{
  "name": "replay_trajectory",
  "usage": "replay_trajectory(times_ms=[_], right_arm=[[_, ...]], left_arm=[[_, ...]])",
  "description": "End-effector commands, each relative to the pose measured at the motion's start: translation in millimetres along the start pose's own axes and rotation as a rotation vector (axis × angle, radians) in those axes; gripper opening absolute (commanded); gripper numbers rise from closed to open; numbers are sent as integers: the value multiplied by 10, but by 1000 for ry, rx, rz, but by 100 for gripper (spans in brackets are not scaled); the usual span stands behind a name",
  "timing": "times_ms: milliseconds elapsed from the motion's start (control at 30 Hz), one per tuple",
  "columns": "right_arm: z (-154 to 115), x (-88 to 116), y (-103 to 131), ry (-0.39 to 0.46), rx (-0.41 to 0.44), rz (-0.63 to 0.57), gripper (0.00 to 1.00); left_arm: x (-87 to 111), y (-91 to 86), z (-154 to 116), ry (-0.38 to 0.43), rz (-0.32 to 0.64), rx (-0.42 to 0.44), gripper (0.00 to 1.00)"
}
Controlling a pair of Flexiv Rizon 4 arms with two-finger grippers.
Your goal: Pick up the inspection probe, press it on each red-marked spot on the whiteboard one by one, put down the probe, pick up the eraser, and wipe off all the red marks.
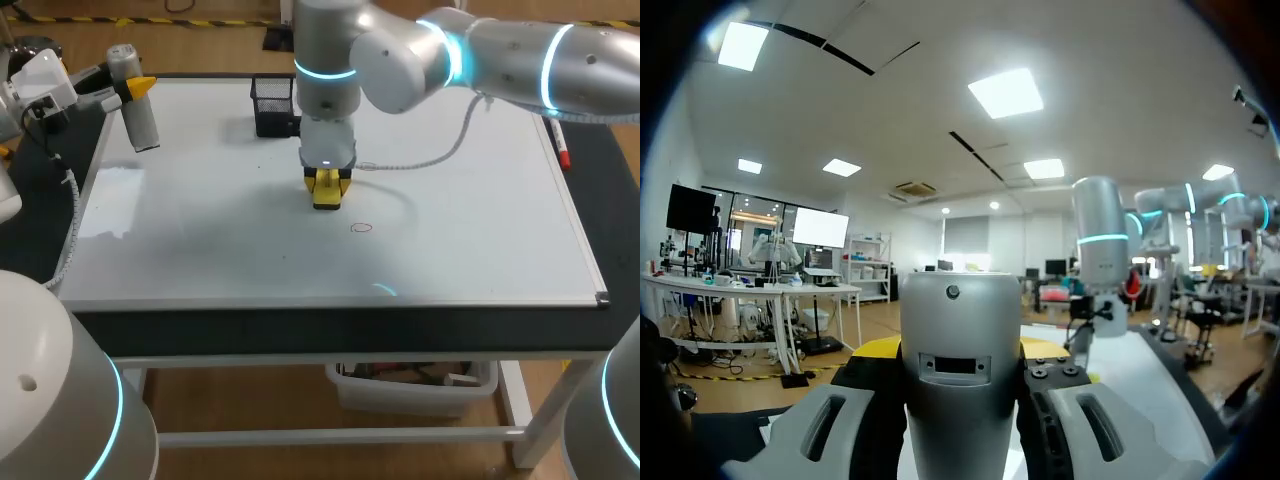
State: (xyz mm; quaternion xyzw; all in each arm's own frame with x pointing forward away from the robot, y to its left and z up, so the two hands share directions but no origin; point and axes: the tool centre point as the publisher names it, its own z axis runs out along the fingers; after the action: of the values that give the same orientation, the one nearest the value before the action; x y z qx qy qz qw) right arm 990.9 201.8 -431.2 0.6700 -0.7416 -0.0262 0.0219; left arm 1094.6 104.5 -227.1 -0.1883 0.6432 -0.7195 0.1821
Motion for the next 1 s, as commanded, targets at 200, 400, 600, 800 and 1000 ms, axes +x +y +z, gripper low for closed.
replay_trajectory(times_ms=[200, 400, 600, 800, 1000], right_arm=[[-55, 194, 16, -2, 27, 5, 0], [-142, 234, -2, -4, 33, -4, 0], [-379, 344, -96, -19, 73, -19, 0], [-463, 505, -188, -26, 90, -7, 0], [-499, 954, -290, -31, 88, 92, 0]], left_arm=[[8, -3, -1, -1, 3, 2, 0], [8, -3, -1, -1, 3, 2, 0], [8, -3, -1, -1, 3, 2, 0], [8, -3, -1, -1, 3, 2, 0], [8, -3, -1, -1, 3, 2, 0]])
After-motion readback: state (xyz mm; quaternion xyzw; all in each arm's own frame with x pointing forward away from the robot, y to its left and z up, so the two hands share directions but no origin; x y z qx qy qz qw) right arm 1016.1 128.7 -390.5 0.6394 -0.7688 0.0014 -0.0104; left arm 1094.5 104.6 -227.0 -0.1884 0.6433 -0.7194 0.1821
